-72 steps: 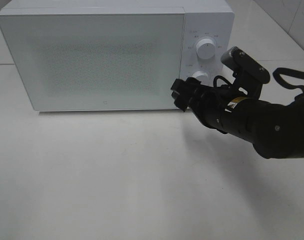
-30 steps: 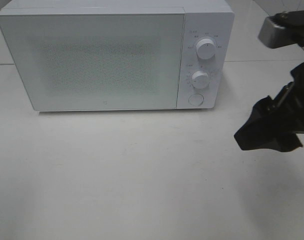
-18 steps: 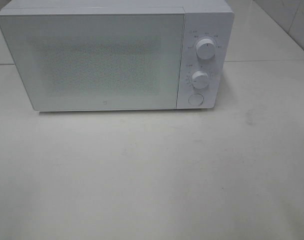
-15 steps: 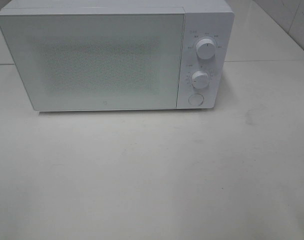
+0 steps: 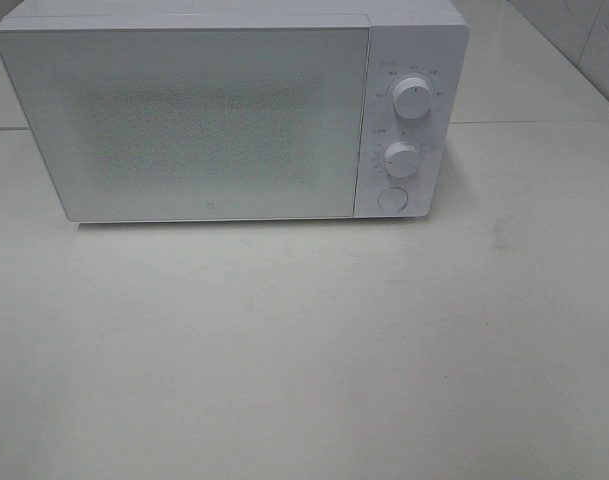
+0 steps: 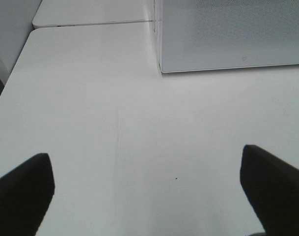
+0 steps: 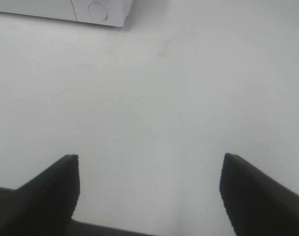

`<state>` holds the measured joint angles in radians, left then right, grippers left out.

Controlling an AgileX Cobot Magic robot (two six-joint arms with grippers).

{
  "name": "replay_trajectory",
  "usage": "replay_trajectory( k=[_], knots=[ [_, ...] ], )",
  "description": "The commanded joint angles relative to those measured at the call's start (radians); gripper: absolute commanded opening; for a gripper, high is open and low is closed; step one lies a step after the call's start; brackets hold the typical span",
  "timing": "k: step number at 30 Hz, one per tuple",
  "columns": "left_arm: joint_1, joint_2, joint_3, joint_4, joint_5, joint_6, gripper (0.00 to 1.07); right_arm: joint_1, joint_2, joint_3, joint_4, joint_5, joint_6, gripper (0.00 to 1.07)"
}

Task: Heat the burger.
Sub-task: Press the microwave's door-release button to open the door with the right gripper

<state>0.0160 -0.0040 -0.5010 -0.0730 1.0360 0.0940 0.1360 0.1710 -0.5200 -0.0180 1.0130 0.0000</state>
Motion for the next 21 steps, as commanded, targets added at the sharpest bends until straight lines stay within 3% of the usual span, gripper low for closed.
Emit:
replay_trajectory(
  k=[1,6,21],
  knots=[
    [0.001,-0.029,0.002,-0.006,-0.007,0.000,0.98,-0.039,-0.109,0.014,-0.007,0.017,-0.007,0.76],
    [0.001,-0.029,0.002,-0.006,-0.007,0.000,0.98,-0.055,-0.204,0.014,-0.007,0.017,-0.008,0.76],
    [0.001,-0.024,0.002,-0.006,-0.007,0.000,0.98,-0.054,-0.201,0.013,-0.009,0.016,0.000,0.76]
  ],
)
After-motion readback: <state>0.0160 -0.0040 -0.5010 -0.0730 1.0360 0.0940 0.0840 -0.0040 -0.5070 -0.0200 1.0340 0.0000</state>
